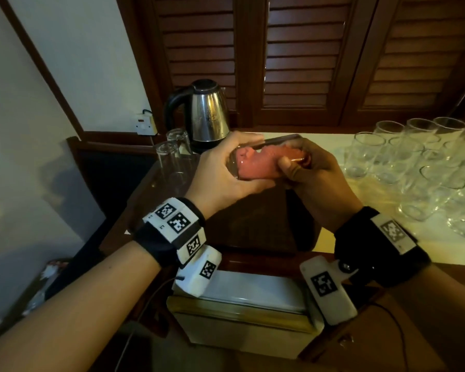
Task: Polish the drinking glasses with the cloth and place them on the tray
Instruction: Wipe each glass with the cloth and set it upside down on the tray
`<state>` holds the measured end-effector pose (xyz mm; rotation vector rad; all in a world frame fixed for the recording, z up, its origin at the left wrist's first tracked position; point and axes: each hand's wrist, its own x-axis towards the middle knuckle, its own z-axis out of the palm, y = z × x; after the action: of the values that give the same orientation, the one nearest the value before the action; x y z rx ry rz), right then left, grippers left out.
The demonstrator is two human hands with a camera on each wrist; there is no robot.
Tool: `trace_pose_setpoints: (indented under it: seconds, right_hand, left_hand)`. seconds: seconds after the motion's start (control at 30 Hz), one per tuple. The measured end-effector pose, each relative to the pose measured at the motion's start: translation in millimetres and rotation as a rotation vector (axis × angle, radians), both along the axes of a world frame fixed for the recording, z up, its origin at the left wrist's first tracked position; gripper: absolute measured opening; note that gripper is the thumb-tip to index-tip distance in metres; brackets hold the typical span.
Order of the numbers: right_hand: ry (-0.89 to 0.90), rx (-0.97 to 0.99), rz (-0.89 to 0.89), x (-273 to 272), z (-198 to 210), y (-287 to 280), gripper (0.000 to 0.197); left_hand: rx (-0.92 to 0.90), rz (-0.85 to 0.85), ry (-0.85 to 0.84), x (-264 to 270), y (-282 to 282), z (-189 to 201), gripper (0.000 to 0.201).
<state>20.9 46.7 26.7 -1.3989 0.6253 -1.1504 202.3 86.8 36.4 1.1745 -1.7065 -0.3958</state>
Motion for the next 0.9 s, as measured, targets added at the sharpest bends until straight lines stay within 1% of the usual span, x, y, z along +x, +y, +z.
trace_pose_setpoints:
  seconds: [0.03,0.07,0.1,0.13,0.17,0.2,0.23,0.27,0.3,0.37,0.4,0.43,0.47,0.5,0.53,0.6,0.63,0.67,0.7,0.73,0.8,0.83,0.87,0.9]
  right_hand:
    - [-0.031,0.011,-0.001,2,-1,0,0.023]
    - [-0.061,0.002,-0.002,3,-1,-1,0.029]
    - [-0.07,-0.037,-0.013,4,0,-1,0.027]
    - [-0.059,-0.09,-0.015,5,2,0,0.02]
    - [-0.039,-0.139,-0.012,7,4,0,0.016]
    - [-0.019,-0.169,-0.011,9,5,-1,0.015]
    - [-0.01,-0.158,-0.006,10,4,0,0.015]
    - [-0.013,-0.113,-0.001,11,2,1,0.018]
    - [-0.031,-0.041,0.013,12,-2,2,0.023]
    - [-0.077,0.105,0.039,13,-8,5,0.031]
    - [-0.092,0.14,0.045,13,-10,6,0.036]
    - [-0.106,0.148,0.042,14,-9,6,0.038]
    - [-0.119,0.136,0.037,14,-7,6,0.037]
    - [-0.122,0.094,0.025,15,-5,4,0.034]
    - [-0.099,0.013,0.01,15,-1,3,0.028]
    - [0.013,-0.218,-0.021,16,7,2,0.018]
    - [0.06,-0.304,-0.021,18,8,2,0.019]
    - [0.079,-0.337,-0.013,18,9,2,0.019]
    - [0.082,-0.329,-0.011,19,9,2,0.018]
    - [0.071,-0.286,-0.007,20,8,3,0.018]
    - [0.011,-0.108,0.036,23,5,6,0.016]
    - [-0.014,-0.029,0.053,23,3,8,0.016]
    - [-0.035,0.014,0.059,24,2,10,0.016]
    - [-0.055,0.025,0.054,24,2,11,0.017]
  left_hand:
    - [0.074,-0.006,0.035,1,0,3,0.066]
    - [0.178,-0.025,0.141,0,0,6,0.06]
    - [0.295,-0.064,0.315,-3,2,9,0.054]
    - [0.373,-0.092,0.487,-7,4,10,0.048]
    - [0.392,-0.098,0.609,-9,7,10,0.045]
    - [0.37,-0.088,0.66,-10,8,9,0.045]
    - [0.327,-0.075,0.654,-9,10,7,0.046]
    - [0.267,-0.059,0.576,-6,10,5,0.048]
    - [0.201,-0.04,0.45,0,11,5,0.053]
    - [0.05,-0.023,0.129,12,11,4,0.06]
    - [-0.008,-0.026,0.004,16,12,4,0.059]
    - [-0.03,-0.029,-0.063,18,13,4,0.058]
    - [-0.022,-0.023,-0.086,19,14,4,0.059]
    - [0.012,-0.012,-0.054,18,15,5,0.061]
    - [0.074,-0.011,0.051,16,16,6,0.063]
    - [0.282,-0.074,0.413,11,20,11,0.062]
    - [0.359,-0.094,0.54,10,21,14,0.063]
    - [0.379,-0.1,0.573,11,20,15,0.063]
    - [0.348,-0.095,0.538,13,19,14,0.063]
    - [0.278,-0.079,0.441,17,19,14,0.064]
    - [0.12,-0.05,0.161,27,17,14,0.068]
    - [0.07,-0.044,0.038,32,17,13,0.069]
    - [0.04,-0.046,-0.039,35,15,13,0.069]
    - [0.034,-0.048,-0.068,37,14,13,0.069]
